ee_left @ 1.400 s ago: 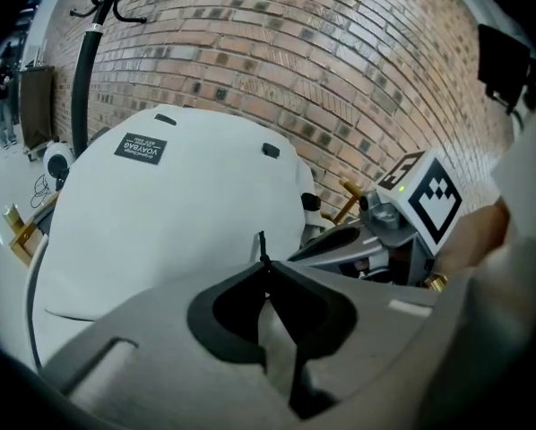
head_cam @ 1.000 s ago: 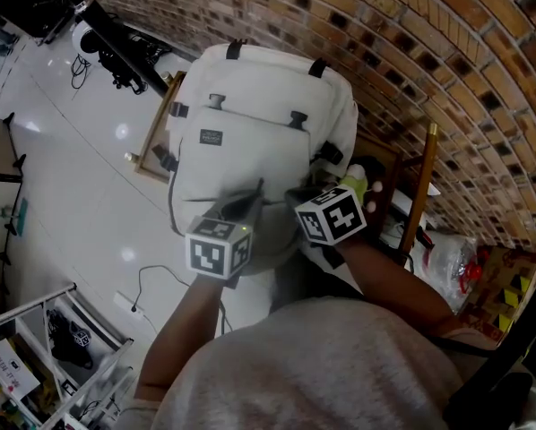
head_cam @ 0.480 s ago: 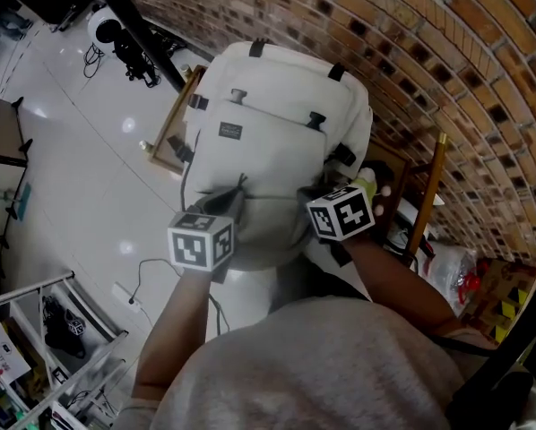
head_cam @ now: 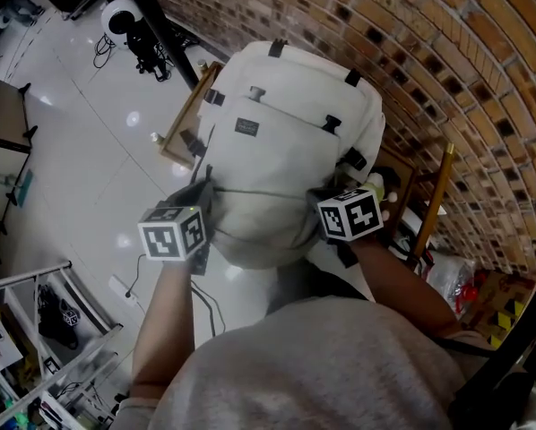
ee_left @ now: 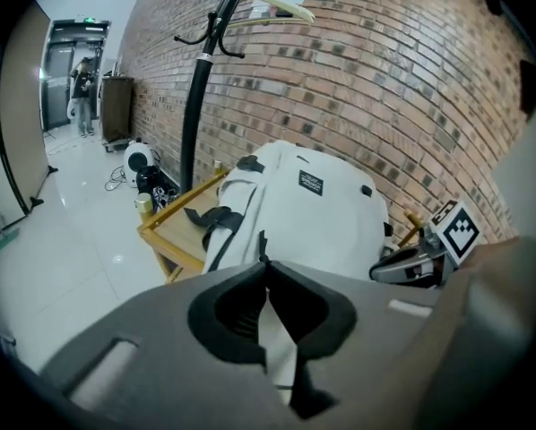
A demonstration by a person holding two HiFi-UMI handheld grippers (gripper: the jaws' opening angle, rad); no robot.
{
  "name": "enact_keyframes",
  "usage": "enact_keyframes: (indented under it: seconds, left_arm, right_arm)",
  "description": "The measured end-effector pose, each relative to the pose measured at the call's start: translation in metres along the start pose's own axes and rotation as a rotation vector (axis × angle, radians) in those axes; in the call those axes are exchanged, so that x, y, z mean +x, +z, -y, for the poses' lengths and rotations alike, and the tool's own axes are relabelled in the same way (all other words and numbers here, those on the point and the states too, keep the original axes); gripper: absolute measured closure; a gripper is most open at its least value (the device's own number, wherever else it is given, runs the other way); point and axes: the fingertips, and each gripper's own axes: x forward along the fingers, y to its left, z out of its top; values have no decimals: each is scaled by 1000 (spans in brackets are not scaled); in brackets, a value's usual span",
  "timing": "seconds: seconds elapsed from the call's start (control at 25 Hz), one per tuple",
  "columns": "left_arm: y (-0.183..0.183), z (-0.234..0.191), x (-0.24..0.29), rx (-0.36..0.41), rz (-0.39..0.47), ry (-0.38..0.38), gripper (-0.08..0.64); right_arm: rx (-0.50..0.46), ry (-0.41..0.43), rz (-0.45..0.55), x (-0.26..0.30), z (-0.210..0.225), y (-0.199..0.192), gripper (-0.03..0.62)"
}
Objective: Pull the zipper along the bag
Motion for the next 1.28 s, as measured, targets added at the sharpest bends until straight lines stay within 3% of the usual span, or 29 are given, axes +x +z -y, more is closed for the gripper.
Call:
enact_keyframes:
  seconds: [0.32, 0.72, 0.88, 1.08, 1.12, 1.2, 1.28]
  left_arm:
    - [9, -33, -11, -1, 36, 71, 547]
    - [3, -29, -8, -31, 24, 92, 539]
    - [4, -30, -18, -54, 45, 97, 427]
    - [11, 3, -41, -53, 92, -13, 430]
    - [10, 15, -47, -50, 96, -51, 444]
    - [5, 40, -58, -41, 94, -131, 558]
    - [-2, 64, -70, -13, 91, -189, 558]
  right_arm:
    - [-2, 3, -3, 1, -1, 0, 592]
    - [-11, -3, 14, -1, 0, -1, 592]
    - [-8, -4, 26, -4, -1, 0, 591]
    - [-26, -54, 99, -23, -1, 9, 591]
    - [-25, -56, 119, -29, -4, 11, 591]
    - [-29, -50, 149, -42, -14, 14, 591]
    - [-42, -39, 175, -57, -31, 13, 591]
